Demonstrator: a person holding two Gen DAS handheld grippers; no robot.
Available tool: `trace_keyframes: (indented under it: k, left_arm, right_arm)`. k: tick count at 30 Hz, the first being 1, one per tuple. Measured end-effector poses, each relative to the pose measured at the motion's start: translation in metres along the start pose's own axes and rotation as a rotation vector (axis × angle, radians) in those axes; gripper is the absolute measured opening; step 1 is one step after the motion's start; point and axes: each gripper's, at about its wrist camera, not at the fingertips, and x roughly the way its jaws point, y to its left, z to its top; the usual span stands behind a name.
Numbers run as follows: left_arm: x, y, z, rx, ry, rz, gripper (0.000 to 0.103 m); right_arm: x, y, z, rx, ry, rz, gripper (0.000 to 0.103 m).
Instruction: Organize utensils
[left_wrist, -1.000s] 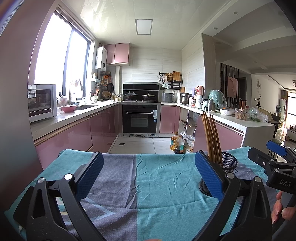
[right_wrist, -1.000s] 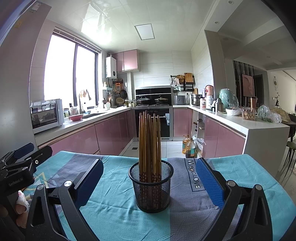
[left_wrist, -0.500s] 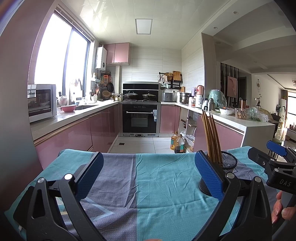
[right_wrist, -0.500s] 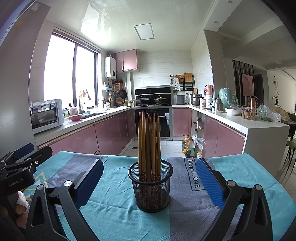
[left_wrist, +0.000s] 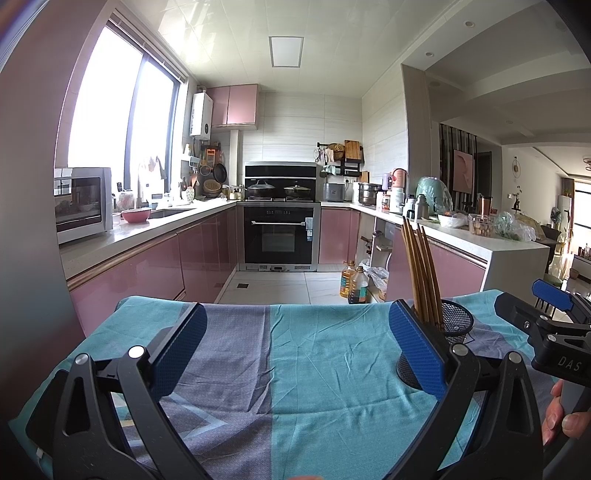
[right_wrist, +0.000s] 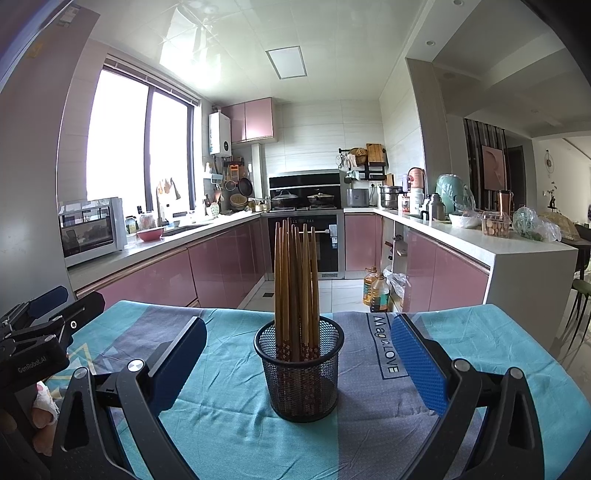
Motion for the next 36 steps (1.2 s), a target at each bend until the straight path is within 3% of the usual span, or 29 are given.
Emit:
trace_keyframes:
  k: [36]
  left_arm:
    - [0.0034,-0.001,-0.0076,0.005,0.009,-0.003,0.097]
  right_arm:
    - [0.0035,-0.0015,-0.0029,0.008,0.013,-0.002,0.097]
